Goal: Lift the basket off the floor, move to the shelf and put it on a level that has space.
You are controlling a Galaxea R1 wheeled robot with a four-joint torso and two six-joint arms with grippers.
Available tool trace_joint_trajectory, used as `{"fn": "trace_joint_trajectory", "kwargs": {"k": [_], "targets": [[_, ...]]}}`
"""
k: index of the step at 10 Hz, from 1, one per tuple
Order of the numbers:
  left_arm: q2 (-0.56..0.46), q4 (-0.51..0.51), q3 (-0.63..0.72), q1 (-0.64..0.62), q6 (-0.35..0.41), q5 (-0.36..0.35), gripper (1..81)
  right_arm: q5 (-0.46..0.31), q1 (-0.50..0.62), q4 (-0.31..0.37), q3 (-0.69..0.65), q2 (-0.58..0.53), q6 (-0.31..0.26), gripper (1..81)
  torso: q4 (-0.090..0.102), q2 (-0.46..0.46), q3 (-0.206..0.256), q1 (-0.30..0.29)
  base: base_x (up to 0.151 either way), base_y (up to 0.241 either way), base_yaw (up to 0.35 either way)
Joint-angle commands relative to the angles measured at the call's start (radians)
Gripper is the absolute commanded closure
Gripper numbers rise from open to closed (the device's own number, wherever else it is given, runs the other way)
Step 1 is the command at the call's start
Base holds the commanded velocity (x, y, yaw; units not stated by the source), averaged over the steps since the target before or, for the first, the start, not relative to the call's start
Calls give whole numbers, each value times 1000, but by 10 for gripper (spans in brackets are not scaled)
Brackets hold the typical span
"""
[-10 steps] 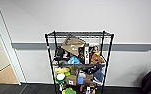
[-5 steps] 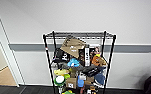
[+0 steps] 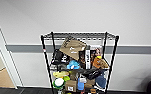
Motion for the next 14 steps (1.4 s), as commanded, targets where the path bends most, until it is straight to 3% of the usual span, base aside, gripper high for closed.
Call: {"fn": "trace_joint_trajectory", "kwargs": {"k": [1, 14], "targets": [[-25, 4, 57, -104, 8, 45, 811, -5, 111, -15, 59, -27, 5, 811, 0, 0, 0, 0, 99, 0, 0], [-33, 4, 63, -102, 8, 47, 811, -5, 115, -15, 73, -25, 5, 811, 0, 0, 0, 0, 88, 0, 0]]}}
